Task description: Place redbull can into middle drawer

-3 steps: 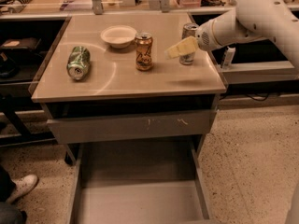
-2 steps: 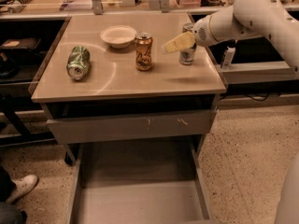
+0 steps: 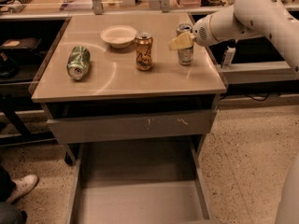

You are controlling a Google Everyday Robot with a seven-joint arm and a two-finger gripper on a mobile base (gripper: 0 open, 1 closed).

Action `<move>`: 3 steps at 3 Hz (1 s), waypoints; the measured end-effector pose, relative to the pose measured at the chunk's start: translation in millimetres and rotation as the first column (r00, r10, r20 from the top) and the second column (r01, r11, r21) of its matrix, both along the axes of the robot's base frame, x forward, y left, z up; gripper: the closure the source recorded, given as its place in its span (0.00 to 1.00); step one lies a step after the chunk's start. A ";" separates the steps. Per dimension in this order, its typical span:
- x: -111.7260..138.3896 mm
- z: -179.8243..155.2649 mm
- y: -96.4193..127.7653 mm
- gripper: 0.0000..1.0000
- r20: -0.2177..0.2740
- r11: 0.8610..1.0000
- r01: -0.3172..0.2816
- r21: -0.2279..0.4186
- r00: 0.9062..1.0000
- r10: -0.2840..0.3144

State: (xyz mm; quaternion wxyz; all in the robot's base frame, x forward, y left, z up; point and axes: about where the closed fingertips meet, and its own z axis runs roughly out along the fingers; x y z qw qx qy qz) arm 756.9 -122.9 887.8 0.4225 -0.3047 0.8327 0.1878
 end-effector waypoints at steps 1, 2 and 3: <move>0.0 0.0 0.0 0.65 0.000 1.000 0.000 0.000 1.000 0.000; 0.0 -0.1 0.1 0.89 0.000 1.000 0.000 0.000 1.000 0.000; -0.1 0.0 0.0 1.00 0.000 1.000 0.000 0.000 1.000 0.000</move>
Offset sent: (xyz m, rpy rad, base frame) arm 0.0000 0.0000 0.0000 0.0000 0.0000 0.0000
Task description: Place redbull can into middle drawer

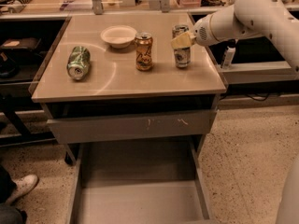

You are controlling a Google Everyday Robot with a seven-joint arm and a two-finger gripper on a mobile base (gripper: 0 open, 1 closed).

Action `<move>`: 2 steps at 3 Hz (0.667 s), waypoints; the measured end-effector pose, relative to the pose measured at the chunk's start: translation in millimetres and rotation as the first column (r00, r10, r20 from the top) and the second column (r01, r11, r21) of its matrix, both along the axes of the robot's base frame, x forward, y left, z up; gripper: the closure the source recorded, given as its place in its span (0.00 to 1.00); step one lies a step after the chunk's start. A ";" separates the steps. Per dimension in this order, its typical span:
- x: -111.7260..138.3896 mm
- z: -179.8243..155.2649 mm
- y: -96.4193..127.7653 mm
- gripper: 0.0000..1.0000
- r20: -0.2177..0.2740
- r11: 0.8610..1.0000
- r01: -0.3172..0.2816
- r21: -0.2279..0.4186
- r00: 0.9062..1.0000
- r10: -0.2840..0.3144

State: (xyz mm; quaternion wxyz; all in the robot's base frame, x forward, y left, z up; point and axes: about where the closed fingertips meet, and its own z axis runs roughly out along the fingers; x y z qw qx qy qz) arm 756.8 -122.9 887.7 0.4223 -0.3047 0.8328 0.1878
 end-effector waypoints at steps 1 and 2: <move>-26.4 4.2 -12.4 1.00 -0.056 0.999 0.027 -0.029 0.998 -0.029; -69.1 16.2 -37.3 1.00 -0.098 0.993 0.101 -0.055 0.990 -0.106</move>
Offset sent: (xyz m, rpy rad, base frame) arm -0.1325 -0.0738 0.0291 -0.0822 0.1657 -0.2078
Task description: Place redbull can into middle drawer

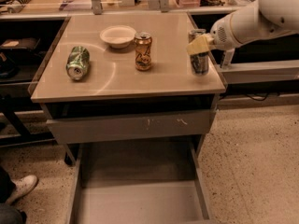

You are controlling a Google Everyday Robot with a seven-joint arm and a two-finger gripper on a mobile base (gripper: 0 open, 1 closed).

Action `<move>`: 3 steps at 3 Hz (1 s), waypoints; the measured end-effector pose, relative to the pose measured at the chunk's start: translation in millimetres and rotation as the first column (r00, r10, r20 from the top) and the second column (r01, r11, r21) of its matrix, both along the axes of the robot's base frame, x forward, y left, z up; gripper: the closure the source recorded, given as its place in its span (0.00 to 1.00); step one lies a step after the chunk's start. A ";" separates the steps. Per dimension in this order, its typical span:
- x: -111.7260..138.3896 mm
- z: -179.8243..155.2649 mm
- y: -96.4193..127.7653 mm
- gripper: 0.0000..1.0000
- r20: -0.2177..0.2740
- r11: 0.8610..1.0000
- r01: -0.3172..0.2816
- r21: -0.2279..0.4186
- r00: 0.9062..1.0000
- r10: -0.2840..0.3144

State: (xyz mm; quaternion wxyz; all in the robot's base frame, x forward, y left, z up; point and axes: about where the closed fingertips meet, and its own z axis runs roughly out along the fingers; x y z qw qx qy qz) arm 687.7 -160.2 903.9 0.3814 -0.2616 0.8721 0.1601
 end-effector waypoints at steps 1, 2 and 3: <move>-50.4 8.8 -20.9 1.00 -0.040 0.995 0.097 -0.023 0.994 -0.098; -99.3 7.8 -28.0 1.00 -0.075 0.982 0.187 -0.020 0.979 -0.188; -105.9 -0.1 -25.4 1.00 -0.094 0.982 0.188 -0.027 0.977 -0.189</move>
Offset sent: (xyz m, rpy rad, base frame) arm -0.1636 -0.0391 -0.0029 -0.0028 0.1351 -0.3114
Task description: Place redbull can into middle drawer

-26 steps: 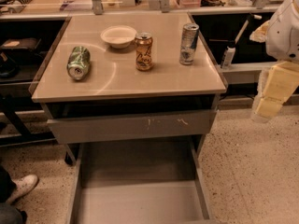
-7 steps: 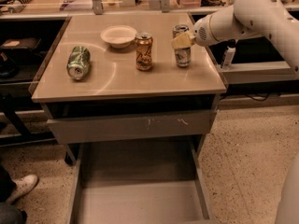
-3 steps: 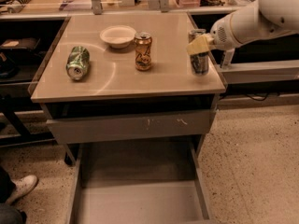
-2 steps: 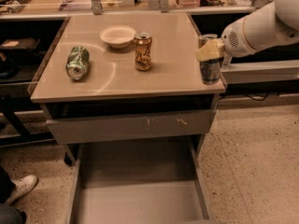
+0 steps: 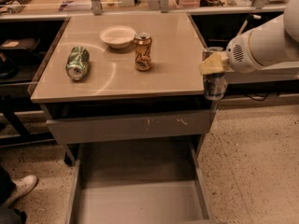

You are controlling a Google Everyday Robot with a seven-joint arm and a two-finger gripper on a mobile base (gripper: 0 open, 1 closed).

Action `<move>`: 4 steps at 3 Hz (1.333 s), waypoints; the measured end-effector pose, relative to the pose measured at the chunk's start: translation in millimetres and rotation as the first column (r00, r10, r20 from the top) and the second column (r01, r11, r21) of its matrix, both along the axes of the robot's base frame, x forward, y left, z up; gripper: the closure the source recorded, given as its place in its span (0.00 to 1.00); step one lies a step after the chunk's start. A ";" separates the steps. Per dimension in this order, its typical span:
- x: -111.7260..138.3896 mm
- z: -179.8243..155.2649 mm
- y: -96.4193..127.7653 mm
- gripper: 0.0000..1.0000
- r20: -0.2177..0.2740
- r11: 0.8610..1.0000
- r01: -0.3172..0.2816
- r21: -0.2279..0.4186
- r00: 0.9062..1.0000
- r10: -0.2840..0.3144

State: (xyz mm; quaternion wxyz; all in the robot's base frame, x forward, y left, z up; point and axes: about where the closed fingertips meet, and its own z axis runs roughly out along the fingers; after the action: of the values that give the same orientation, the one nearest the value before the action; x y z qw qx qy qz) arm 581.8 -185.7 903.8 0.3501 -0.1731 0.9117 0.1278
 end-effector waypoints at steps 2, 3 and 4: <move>-41.9 -8.5 5.8 1.00 -0.063 0.997 -0.018 -0.071 0.998 0.013; -95.2 -54.2 14.8 1.00 -0.197 0.997 -0.027 -0.076 0.980 0.011; -95.3 -54.2 14.9 1.00 -0.197 0.997 -0.027 -0.076 0.980 0.012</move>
Offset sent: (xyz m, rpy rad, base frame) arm -0.1037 0.0087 -0.0345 -0.1394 0.1835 0.0343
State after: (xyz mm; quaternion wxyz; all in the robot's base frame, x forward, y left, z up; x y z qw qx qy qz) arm 486.5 -170.7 849.6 0.2499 -0.1821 0.9444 0.1119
